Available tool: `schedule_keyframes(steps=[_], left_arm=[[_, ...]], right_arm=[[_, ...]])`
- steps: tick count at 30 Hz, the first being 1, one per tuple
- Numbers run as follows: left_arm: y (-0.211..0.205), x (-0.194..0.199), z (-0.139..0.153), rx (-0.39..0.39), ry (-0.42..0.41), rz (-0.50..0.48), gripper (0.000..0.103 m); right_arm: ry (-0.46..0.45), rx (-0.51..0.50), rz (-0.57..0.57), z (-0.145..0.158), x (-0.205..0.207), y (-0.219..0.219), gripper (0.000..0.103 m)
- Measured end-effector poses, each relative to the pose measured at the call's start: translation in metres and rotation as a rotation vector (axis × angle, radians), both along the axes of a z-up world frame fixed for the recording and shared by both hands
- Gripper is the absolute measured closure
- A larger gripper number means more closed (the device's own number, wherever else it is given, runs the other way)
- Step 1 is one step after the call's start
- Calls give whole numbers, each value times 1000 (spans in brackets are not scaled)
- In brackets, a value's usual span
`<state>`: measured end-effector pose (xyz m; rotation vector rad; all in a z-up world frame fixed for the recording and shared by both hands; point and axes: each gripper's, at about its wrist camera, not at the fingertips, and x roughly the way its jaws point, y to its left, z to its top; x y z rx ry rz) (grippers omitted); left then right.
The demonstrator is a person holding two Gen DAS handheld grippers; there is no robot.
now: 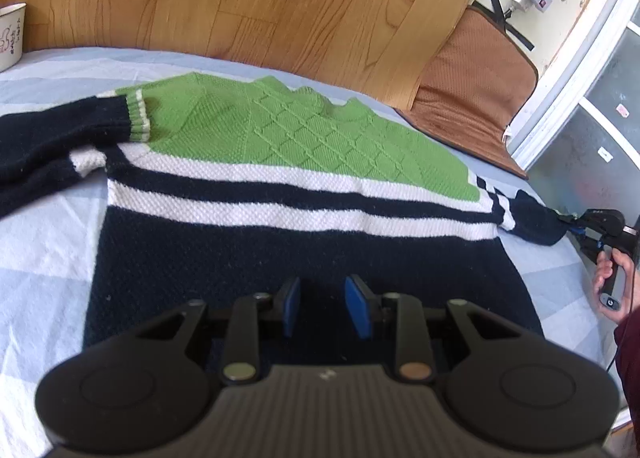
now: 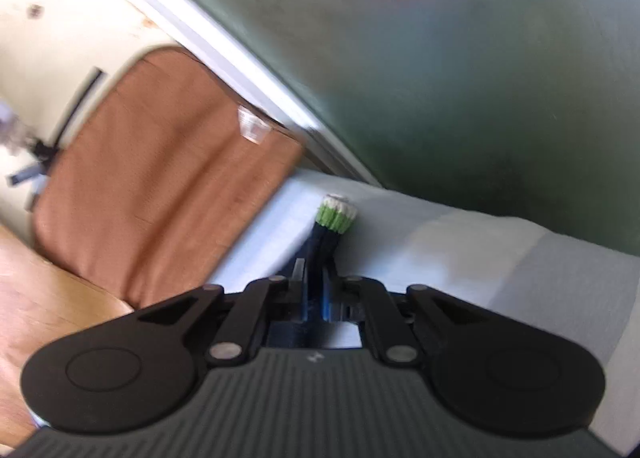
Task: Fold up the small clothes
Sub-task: 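Grasp the other sleeve cuff with the right gripper, fold across body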
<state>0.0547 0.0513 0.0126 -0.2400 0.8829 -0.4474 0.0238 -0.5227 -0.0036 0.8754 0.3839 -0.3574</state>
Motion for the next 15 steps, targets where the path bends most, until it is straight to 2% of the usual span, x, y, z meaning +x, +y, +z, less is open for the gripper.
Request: schedule_keyframes(steps=[4, 9, 12, 15], left_arm=[[12, -3, 11, -40, -34, 15, 77], [32, -9, 22, -107, -80, 50, 77], [50, -14, 26, -145, -96, 82, 76], [70, -22, 30, -165, -108, 119, 76]], right_arm=[[-147, -44, 164, 62, 0, 48, 94], [-277, -154, 449, 141, 32, 153, 94], [-300, -188, 643, 160, 58, 228, 94], [-281, -190, 814, 152, 81, 301, 94]])
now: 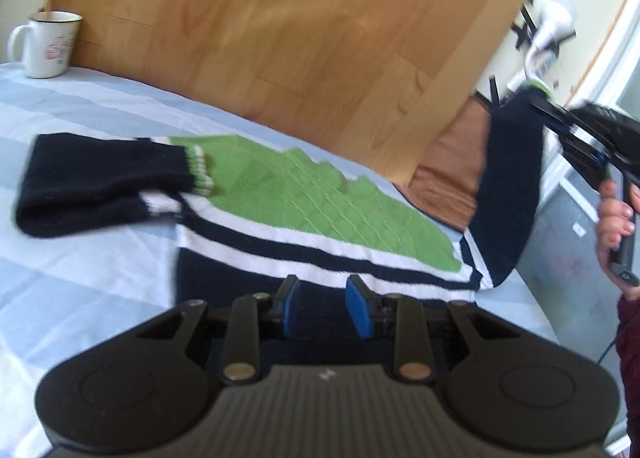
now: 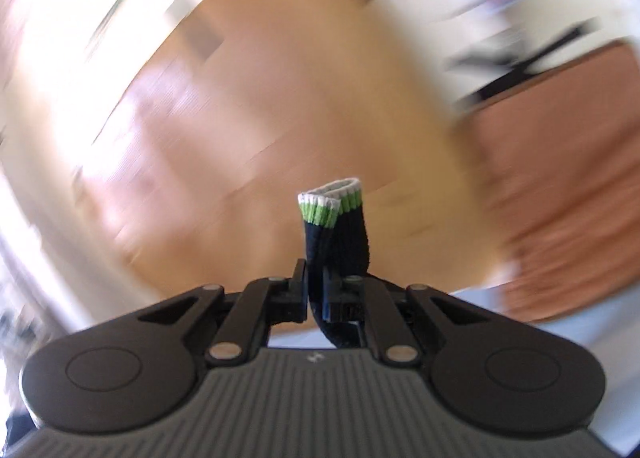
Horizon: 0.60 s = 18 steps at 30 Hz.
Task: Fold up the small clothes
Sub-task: 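Grasp the other sleeve cuff with the right gripper, fold across body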
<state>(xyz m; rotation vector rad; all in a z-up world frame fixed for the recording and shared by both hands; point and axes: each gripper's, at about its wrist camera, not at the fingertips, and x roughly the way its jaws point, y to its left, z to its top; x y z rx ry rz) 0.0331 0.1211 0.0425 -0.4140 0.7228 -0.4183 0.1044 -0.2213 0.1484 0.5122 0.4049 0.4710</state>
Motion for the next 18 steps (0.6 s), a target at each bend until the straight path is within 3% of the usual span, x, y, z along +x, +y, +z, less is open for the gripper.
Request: schedule_keyframes(steps=[5, 10, 13, 18], left_arm=[[32, -9, 1, -17, 3, 67, 76], [47, -9, -6, -26, 20, 98, 76], [47, -7, -11, -28, 29, 92, 76], [35, -5, -12, -25, 29, 62, 76]], right_arm=[[109, -56, 161, -54, 17, 83, 94], [221, -64, 157, -95, 31, 94, 94], [232, -40, 131, -92, 32, 81, 94], [126, 27, 80, -57, 27, 56, 94]])
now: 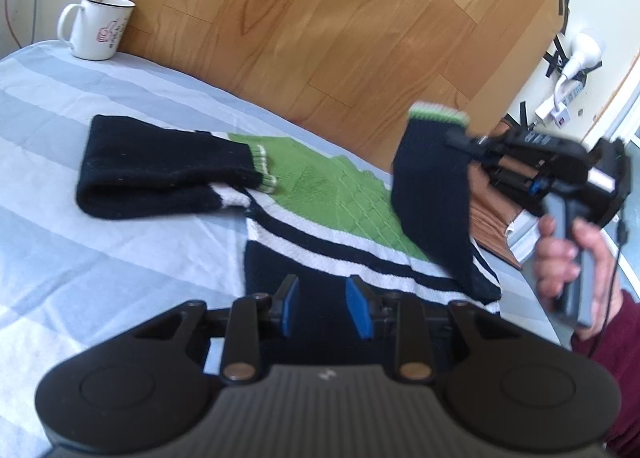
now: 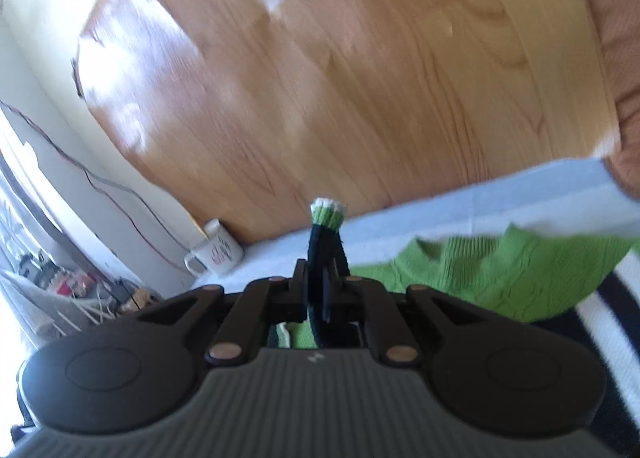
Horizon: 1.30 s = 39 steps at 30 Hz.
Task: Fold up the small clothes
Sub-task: 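Grasp the other sleeve cuff with the right gripper, fold across body, then release the sleeve on the sweater body and open the right gripper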
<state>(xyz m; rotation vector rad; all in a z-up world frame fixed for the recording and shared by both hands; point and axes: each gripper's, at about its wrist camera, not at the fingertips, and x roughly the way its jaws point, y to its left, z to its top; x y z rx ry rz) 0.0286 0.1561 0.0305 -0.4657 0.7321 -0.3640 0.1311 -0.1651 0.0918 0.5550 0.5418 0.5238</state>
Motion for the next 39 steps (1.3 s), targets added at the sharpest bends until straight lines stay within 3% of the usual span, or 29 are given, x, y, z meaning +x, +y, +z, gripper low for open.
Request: schedule_keyframes(steps=[3, 5, 10, 16, 18, 20, 22, 24, 28, 30, 32, 35, 36, 37, 39], left_arm=[[-6, 1, 0, 5, -3, -15, 76], [-8, 2, 1, 6, -5, -22, 76], [-4, -4, 2, -9, -25, -19, 74], [8, -9, 0, -14, -16, 1, 73], [11, -9, 1, -10, -15, 5, 73], [12, -10, 3, -11, -18, 3, 73], [10, -10, 4, -7, -21, -3, 72], [6, -7, 5, 8, -23, -11, 71], [-4, 12, 10, 39, -26, -30, 68], [-11, 28, 12, 46, -28, -41, 62], [-17, 45, 10, 59, -22, -45, 59], [-26, 70, -1, 107, 25, -24, 61], [-29, 77, -6, 112, 45, -20, 64], [-31, 83, -10, 112, 61, -21, 76], [-38, 91, -15, 117, 80, -38, 96]], right_arm=[[-89, 54, -62, 28, -9, -20, 94], [-136, 37, -97, 47, -8, -20, 94], [-129, -52, -90, 51, 10, 21, 94], [24, -179, 60, -26, 21, 84, 94], [103, -265, 111, -60, 20, 100, 93], [201, -284, 224, -89, 19, 107, 90], [248, -254, 261, -95, 13, 96, 84], [186, -211, 239, -80, 3, 67, 77], [15, -302, 13, -43, -15, -8, 67], [-34, -419, -115, -40, -20, -41, 48], [-28, -516, -192, -47, -22, -65, 41], [77, -516, -184, -71, -15, -90, 41], [99, -523, -165, -80, -13, -91, 42], [108, -541, -135, -88, -10, -86, 46], [109, -584, -112, -101, -7, -81, 96]])
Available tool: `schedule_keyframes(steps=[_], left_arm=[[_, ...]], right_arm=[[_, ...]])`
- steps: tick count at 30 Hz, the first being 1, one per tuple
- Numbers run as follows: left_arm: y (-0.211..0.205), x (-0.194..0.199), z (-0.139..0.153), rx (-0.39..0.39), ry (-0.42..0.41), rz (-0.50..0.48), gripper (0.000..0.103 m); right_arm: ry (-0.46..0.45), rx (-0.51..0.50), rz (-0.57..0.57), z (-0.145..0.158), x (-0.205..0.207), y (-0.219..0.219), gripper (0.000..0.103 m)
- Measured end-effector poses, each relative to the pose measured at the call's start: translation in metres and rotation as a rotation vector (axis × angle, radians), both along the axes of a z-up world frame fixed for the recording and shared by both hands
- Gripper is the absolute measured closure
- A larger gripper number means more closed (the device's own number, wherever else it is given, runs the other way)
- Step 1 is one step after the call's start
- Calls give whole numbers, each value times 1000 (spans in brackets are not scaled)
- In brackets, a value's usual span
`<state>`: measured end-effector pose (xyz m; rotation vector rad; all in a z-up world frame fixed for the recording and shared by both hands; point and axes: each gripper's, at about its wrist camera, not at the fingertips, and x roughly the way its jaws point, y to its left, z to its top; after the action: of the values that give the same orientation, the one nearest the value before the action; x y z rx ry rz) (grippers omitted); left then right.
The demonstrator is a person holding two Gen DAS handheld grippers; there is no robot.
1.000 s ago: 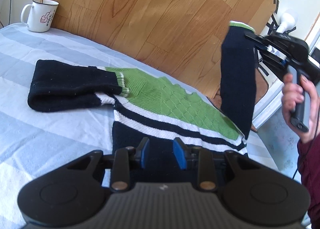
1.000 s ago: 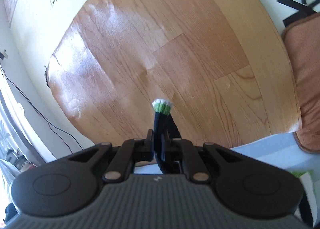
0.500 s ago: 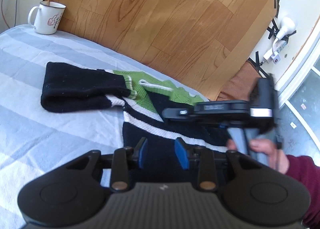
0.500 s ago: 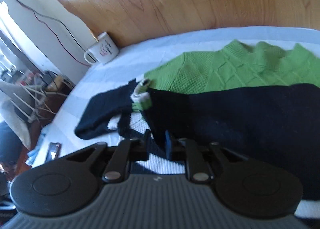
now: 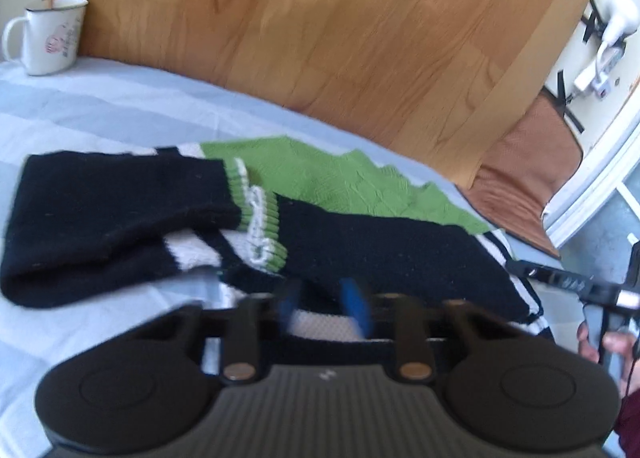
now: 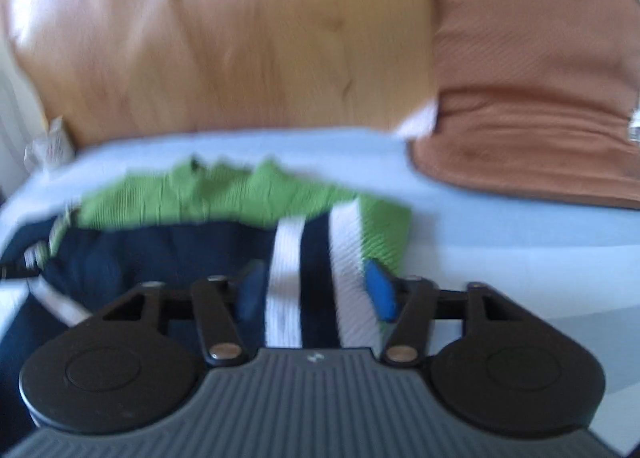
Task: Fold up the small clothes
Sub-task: 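Release the sleeve on the sweater body and open the right gripper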
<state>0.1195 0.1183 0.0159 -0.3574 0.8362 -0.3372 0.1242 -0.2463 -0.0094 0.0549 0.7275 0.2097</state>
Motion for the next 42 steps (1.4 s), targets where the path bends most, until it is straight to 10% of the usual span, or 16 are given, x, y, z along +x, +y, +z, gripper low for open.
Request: schedule_keyframes(steps=[5, 8, 14, 26, 35, 38, 42], left_arm=[[-28, 0, 12, 55, -87, -54, 100], [-45, 7, 16, 95, -128, -68, 100], [-47, 23, -2, 132, -38, -39, 100], [97, -86, 38, -52, -169, 367, 96], [117, -107, 23, -118, -117, 387, 96], [123, -114, 22, -120, -113, 395, 96], [126, -116, 21, -128, -110, 406, 96]], right_arm=[[-187, 62, -129, 13, -17, -33, 97], [-143, 79, -219, 2, -16, -52, 97], [-225, 87, -165, 20, -41, -43, 57], [21, 446, 246, 45, 7, 101, 57], [184, 338, 273, 7, 71, 244, 56], [205, 338, 305, 7, 73, 261, 90], [96, 346, 342, 40, 51, 248, 92]])
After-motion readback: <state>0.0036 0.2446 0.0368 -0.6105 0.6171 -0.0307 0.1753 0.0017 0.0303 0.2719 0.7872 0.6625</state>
